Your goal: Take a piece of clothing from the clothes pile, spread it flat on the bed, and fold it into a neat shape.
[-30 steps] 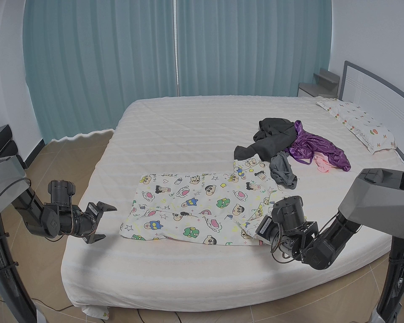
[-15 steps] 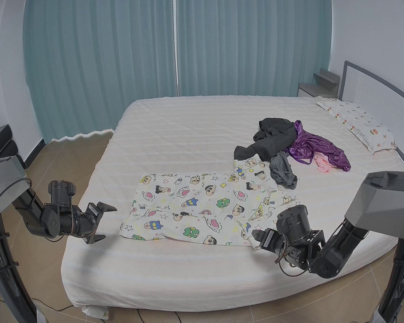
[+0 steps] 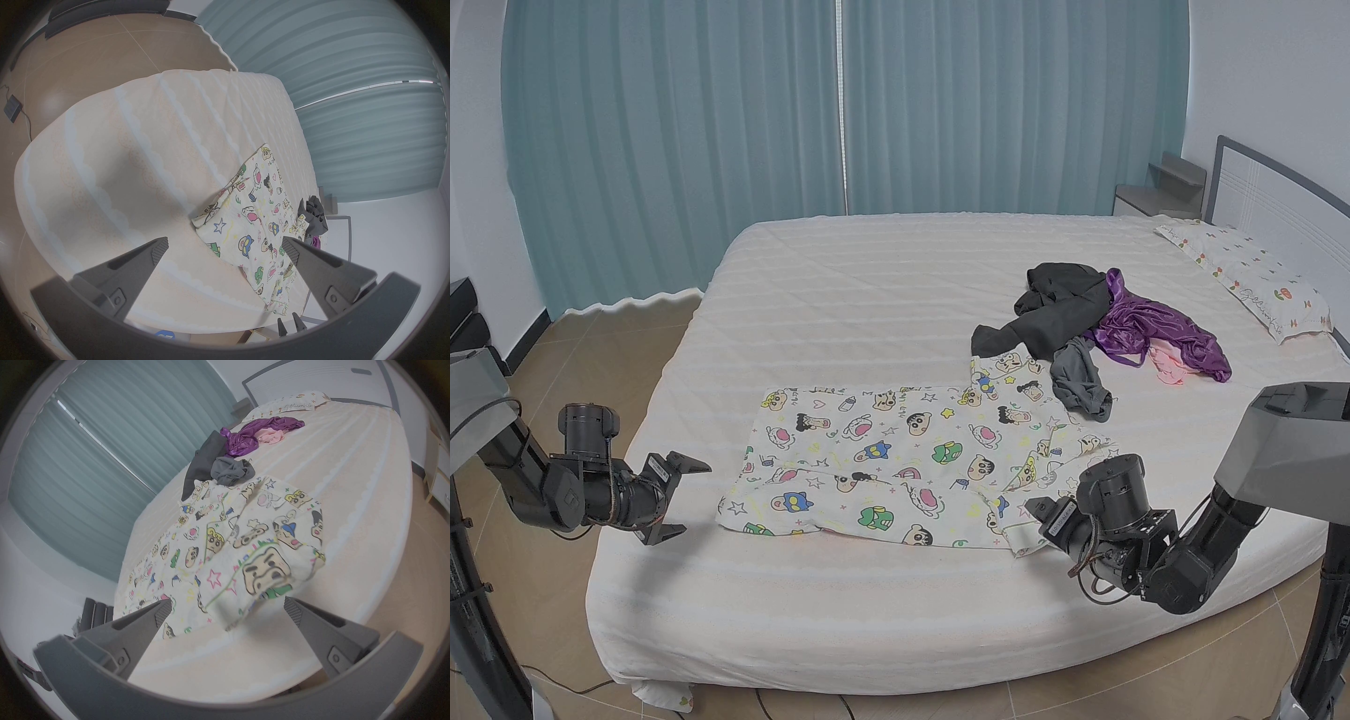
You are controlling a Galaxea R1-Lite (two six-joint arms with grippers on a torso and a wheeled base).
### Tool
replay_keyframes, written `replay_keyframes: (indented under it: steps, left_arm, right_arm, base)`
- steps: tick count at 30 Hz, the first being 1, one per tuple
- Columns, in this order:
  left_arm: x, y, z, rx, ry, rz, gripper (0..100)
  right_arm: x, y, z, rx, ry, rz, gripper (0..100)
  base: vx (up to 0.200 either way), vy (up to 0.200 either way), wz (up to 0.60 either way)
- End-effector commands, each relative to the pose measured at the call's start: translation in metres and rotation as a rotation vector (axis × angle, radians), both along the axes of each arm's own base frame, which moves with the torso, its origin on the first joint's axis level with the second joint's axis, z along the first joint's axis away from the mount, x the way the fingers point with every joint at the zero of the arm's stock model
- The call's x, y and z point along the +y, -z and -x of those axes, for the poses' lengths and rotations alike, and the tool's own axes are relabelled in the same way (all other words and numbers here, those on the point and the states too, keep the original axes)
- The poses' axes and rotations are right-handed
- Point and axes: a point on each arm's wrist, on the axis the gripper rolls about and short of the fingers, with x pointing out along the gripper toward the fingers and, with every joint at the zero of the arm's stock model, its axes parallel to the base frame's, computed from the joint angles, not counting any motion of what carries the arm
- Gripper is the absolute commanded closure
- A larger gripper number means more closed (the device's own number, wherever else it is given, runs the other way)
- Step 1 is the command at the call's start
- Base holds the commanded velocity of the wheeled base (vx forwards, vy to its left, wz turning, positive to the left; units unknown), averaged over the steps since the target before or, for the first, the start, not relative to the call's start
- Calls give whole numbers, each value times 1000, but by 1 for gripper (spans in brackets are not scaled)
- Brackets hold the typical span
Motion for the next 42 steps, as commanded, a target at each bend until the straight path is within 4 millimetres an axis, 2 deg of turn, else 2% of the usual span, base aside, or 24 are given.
replay_keyframes:
  steps: [1,12,20,27,36,42]
  left_arm:
    - [0,0,0,1,0,2,0]
    - [0,0,0,1,0,2,0]
    - [1,0,0,1,-1,2,0]
    - [1,0,0,0,0,1,0]
    - [1,1,0,2,0,1,0]
    - [1,0,0,0,0,1,0]
  right_arm:
    - [0,8,-6,-25,29,2,0]
    - [-4,7,-1,-72,92,40,0]
    - [-10,-4,11,-171,62,188,0]
    - [0,-9,26,-206,6,231,0]
    - [7,8,30,-150,-44,216,0]
    - [7,13,26,-137,-65,199,0]
  base:
    - [0,0,0]
    - [0,0,0]
    - [0,0,0]
    - [0,0,0]
    - [0,0,0]
    - [0,0,0]
